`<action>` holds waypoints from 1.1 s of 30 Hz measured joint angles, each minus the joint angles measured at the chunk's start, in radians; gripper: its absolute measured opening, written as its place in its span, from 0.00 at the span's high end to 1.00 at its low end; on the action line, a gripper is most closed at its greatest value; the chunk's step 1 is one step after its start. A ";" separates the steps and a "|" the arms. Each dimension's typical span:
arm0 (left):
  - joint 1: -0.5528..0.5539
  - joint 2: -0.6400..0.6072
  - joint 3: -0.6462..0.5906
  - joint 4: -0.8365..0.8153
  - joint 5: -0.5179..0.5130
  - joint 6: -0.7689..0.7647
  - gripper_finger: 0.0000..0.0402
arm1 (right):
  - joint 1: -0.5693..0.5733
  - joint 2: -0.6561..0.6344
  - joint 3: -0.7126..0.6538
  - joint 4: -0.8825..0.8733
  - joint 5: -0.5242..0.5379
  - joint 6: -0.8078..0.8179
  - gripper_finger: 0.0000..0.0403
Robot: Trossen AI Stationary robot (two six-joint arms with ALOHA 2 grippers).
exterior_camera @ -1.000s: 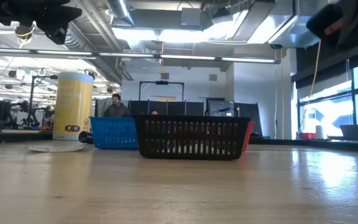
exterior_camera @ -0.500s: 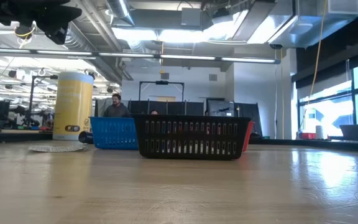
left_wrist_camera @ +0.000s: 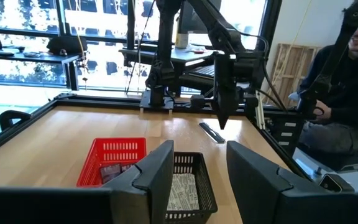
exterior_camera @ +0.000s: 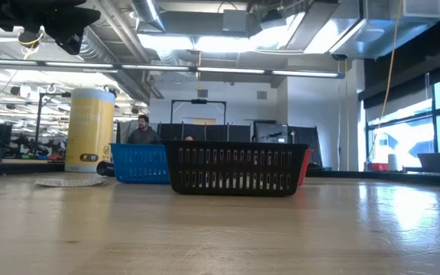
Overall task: Pick & Place Travel size toiletries
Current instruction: Put the black comb into the blue bin
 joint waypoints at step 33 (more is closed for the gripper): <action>0.000 0.000 0.000 0.000 0.000 0.000 0.64 | -0.083 0.072 0.097 -0.046 0.012 -0.068 1.00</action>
